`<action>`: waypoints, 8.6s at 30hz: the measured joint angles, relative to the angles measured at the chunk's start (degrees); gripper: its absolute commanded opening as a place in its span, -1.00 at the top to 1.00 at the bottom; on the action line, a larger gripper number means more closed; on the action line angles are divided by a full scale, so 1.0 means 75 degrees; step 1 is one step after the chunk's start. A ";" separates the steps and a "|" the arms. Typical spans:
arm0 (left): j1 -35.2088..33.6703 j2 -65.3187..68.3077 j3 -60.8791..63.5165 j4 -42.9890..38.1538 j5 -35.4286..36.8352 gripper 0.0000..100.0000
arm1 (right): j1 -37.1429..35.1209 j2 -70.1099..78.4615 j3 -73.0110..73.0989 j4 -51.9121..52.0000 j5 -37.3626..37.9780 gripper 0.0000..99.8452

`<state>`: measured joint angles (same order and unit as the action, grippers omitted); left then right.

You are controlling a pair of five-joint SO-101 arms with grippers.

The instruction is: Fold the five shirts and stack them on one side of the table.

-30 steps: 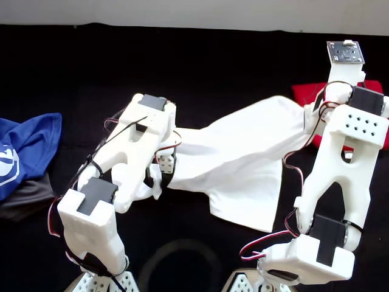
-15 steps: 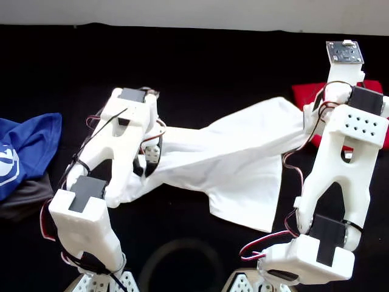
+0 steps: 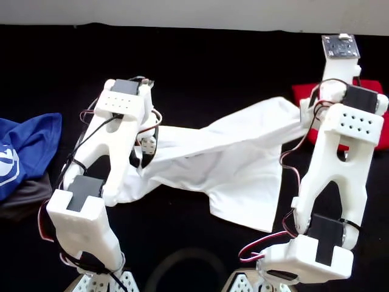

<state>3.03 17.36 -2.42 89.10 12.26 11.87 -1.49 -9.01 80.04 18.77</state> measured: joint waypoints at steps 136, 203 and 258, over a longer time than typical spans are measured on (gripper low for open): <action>-0.1829 -0.0797 0.1442 -0.0023 -0.4349 0.98 | -0.1793 -0.1078 0.3599 0.0352 -0.0598 0.99; -0.1969 0.3095 -0.2473 -0.1829 -0.3493 0.98 | -0.2204 0.2895 0.0996 -0.1442 -0.1582 0.99; -0.3095 -0.1266 0.3774 -0.3915 -0.4325 0.98 | -0.2907 0.1641 0.0000 0.1653 -0.1594 0.99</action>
<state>-20.18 7.87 25.89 59.74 -20.18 -9.93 10.81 -9.01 92.44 6.81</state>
